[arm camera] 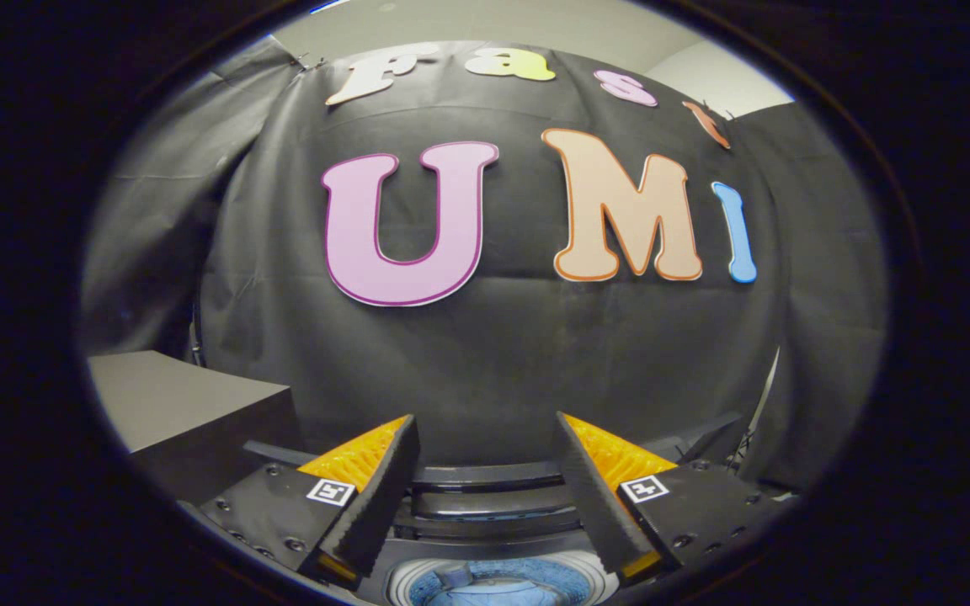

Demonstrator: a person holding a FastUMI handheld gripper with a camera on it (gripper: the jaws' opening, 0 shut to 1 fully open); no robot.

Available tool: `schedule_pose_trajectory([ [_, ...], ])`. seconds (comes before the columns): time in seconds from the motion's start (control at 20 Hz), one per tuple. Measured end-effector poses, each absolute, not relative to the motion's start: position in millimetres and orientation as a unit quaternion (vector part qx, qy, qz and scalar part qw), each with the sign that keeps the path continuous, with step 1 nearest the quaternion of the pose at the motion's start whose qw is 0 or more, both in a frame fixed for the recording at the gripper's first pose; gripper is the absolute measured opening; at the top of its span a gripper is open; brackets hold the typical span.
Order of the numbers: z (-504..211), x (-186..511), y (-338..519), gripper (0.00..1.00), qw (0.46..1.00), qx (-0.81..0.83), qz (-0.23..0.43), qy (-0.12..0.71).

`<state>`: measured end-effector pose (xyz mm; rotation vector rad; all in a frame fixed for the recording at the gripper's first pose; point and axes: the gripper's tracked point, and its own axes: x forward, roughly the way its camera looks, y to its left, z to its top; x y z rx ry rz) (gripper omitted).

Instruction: Put the clothes into the washing machine and then close the washing machine lid.

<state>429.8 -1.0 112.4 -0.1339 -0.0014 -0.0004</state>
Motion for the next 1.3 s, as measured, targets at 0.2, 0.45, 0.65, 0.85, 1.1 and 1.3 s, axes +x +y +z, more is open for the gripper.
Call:
schedule_pose_trajectory([
  [0.2,111.5,426.4,-1.2,0.98,0.998,-0.068,-0.001,0.001],
  [0.45,108.5,417.4,-3.0,0.98,0.998,-0.063,0.001,-0.002],
  [0.65,107.0,412.5,-3.0,0.98,0.998,-0.066,0.005,0.006],
  [0.85,105.2,408.1,-3.9,0.98,0.998,-0.066,0.004,0.010],
  [1.1,103.3,403.1,-3.6,0.98,0.998,-0.067,0.006,0.015],
  [1.3,102.5,400.6,-4.6,0.99,0.998,-0.066,0.004,0.016],
])
